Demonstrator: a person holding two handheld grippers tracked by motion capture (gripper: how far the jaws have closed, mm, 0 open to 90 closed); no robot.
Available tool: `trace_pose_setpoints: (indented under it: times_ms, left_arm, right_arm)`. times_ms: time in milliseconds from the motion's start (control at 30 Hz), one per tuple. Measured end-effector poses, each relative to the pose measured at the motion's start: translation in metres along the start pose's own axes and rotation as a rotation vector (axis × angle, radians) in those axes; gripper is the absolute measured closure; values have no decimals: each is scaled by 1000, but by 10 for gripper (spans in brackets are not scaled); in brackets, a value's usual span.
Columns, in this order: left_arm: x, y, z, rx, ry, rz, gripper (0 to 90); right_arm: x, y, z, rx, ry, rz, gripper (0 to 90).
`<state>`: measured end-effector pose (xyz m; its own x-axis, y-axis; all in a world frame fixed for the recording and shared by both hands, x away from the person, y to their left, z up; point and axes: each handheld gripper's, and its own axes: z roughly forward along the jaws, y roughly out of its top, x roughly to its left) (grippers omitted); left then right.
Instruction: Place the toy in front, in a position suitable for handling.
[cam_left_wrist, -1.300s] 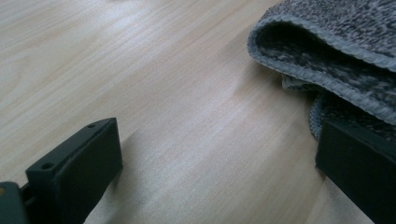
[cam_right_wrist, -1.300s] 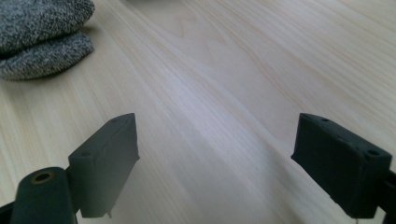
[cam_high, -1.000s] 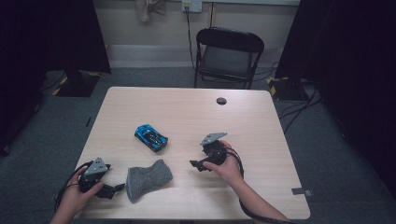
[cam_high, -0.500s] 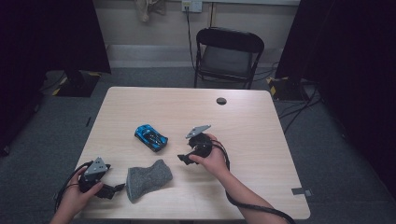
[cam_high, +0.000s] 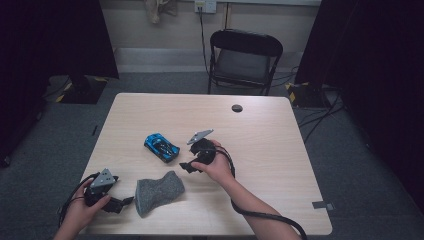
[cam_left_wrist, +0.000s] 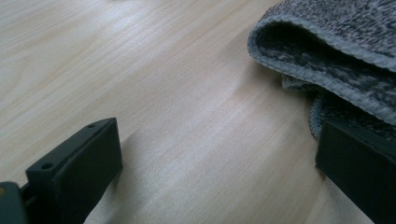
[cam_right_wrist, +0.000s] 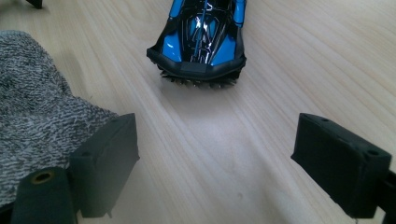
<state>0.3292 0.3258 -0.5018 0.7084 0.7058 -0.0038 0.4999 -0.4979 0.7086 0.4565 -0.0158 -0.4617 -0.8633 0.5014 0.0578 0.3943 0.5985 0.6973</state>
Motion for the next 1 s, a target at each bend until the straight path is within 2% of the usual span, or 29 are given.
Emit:
trace_pose_setpoints:
  times_ms: [400,633,1000]
  left_arm:
    - [0,0,0,0,-1,1,0]
    - [0,0,0,0,-2,1,0]
    - [1,0,0,1,-4,5,0]
  right_arm:
    - [-2,14,6,-10,10,-2,133]
    - [2,24,13,-20,22,4,133]
    - [12,38,25,-22,37,-19,133]
